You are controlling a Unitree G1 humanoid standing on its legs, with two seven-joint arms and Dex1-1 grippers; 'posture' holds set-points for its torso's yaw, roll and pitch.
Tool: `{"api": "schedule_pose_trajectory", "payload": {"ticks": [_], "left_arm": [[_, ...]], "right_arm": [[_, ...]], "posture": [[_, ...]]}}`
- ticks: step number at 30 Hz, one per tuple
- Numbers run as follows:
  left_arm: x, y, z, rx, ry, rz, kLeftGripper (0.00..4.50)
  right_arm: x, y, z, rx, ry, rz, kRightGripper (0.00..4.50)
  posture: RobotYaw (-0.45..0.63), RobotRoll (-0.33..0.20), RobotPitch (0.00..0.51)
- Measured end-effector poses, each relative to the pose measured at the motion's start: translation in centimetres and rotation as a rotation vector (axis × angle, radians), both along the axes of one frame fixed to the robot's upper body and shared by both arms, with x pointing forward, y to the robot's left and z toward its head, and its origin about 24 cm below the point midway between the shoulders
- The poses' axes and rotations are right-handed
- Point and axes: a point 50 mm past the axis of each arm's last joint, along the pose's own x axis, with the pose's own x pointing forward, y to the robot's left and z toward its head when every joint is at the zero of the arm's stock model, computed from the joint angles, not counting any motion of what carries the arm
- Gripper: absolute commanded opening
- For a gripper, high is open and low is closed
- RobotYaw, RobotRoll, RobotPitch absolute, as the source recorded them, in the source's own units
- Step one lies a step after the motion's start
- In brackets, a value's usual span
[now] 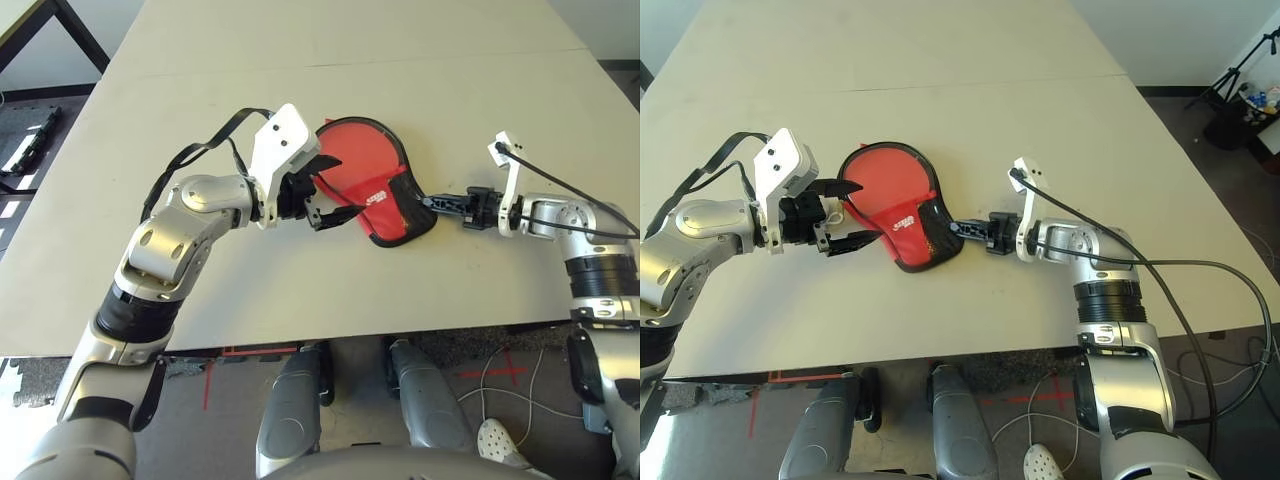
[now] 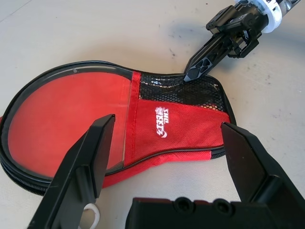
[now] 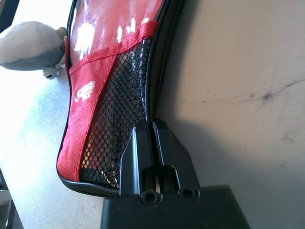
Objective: Store the ping-pong paddle in its case and zip it.
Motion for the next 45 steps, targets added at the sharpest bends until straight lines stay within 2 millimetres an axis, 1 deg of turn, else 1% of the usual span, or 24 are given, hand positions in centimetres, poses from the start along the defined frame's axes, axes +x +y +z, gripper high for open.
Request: {"api": "schedule_pose_trajectory", "payload": {"ticks": [10,13,15,28,35,38,43,45], "left_arm": [[0.0,0.1,-0.1,0.003,0.005,-0.003,4.5],[0.1,0.2,-0.2,0.003,0.011,0.003,4.5],[0.2,0.2,-0.2,0.003,0.014,0.005,4.5],[0.6,0.2,-0.5,-0.004,0.01,0.006,4.5],[0.7,0.0,-0.6,-0.008,-0.005,0.003,4.5],[0.8,-0.1,-0.7,-0.011,-0.003,0.001,4.5],[0.8,-0.2,-0.7,-0.012,-0.005,-0.008,4.5],[0.8,-0.3,-0.7,-0.012,-0.008,-0.01,4.5]], "right_arm": [[-0.7,-0.5,0.1,-0.001,0.027,-0.006,0.03],[-1.6,-0.9,0.1,-0.003,0.05,0.002,0.03],[-2.1,-1.1,0.1,-0.009,0.057,0.008,0.03],[-6.3,-3.8,-0.4,-0.028,0.159,0.04,0.03],[-8.2,-3.7,-0.8,0.005,0.206,0.075,0.03],[-8.2,-3.4,-0.9,0.003,0.198,0.077,0.03],[-7.1,-2.9,-0.6,0.013,0.147,0.052,0.03],[-6.9,-2.7,-0.4,0.011,0.141,0.06,0.03]], "posture": [[0.03,0.0,0.256],[0.03,0.0,0.256],[0.01,0.0,0.254],[-0.02,0.0,0.253],[-0.02,0.0,0.245],[-0.02,0.0,0.242],[-0.02,0.0,0.244],[-0.01,0.0,0.247]]}}
